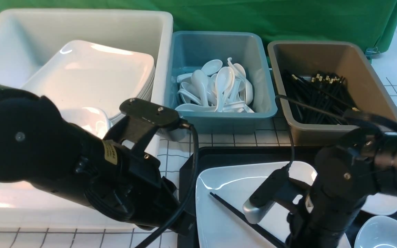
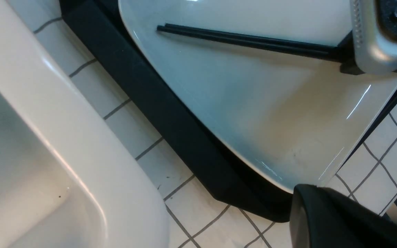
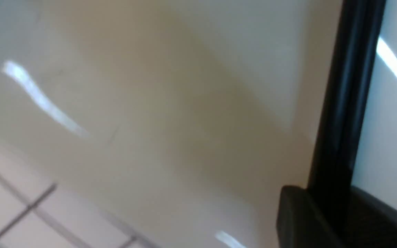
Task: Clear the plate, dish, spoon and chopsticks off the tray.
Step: Use the right arm to grab a pair of chopsticks from the plate, then use the right arm to put the chopsticks into the small storage box on the right
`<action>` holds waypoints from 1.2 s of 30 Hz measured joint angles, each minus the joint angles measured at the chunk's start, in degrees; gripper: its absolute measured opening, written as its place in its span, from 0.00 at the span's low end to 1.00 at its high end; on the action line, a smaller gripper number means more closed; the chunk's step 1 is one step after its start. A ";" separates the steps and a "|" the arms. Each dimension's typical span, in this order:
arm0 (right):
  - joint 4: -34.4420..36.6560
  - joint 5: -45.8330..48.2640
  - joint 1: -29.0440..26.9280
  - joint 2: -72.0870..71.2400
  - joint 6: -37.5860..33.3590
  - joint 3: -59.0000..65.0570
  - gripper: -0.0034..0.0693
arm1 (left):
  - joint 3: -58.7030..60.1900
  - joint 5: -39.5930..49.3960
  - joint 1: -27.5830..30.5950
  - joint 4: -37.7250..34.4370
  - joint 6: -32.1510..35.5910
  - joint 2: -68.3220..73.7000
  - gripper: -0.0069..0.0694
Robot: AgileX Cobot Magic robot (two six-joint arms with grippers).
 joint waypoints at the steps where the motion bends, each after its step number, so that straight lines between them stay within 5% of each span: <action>1: 0.00 3.31 0.00 -2.18 -0.29 -1.14 0.23 | 0.00 -0.26 0.00 0.00 0.00 0.00 0.09; 10: -8.00 3.27 -2.09 -16.66 3.34 -10.19 0.23 | 0.00 -14.91 0.00 0.00 0.22 0.00 0.09; 20: -9.77 -9.04 -25.04 -6.25 2.45 -27.04 0.23 | 0.00 -44.92 0.00 -0.52 4.48 0.62 0.09; 31: -9.82 -20.36 -33.51 12.35 4.81 -32.33 0.23 | 0.00 -49.85 0.00 0.07 5.66 5.19 0.09; 36: -9.77 -25.46 -33.78 15.95 6.47 -32.47 0.33 | -1.12 -50.54 -1.15 1.46 5.75 7.91 0.09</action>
